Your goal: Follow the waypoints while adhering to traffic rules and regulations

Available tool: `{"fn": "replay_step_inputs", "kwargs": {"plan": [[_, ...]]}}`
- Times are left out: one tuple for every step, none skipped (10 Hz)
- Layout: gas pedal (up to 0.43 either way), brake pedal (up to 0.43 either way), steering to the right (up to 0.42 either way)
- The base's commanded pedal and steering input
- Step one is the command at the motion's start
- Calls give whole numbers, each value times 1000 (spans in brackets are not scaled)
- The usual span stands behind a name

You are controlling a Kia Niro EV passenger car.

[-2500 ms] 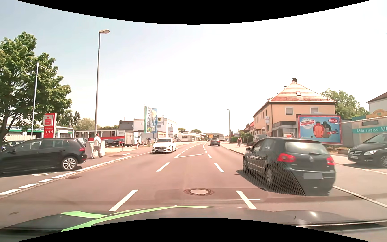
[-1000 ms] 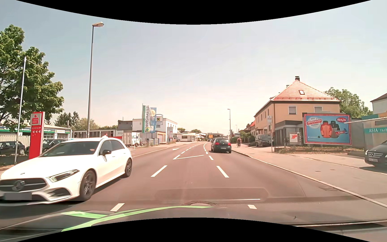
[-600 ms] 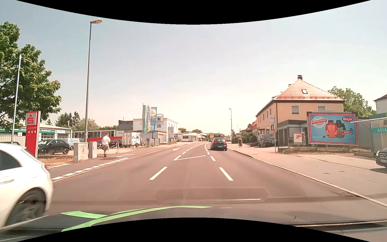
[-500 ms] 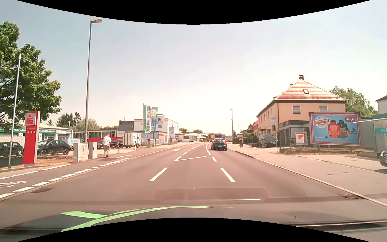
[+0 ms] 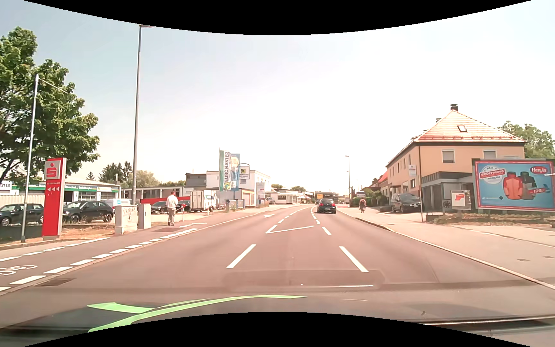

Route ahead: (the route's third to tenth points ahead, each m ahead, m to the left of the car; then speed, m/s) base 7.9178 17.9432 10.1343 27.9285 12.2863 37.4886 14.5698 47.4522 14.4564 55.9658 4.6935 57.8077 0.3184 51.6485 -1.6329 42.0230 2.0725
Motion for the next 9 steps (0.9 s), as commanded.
{"fn": "replay_step_inputs", "kwargs": {"plan": [[240,0,-427],[240,0,-479],[240,0,-524],[240,0,-574],[240,0,-611],[240,0,-657],[240,0,-691],[240,0,-705],[240,0,-710]]}}
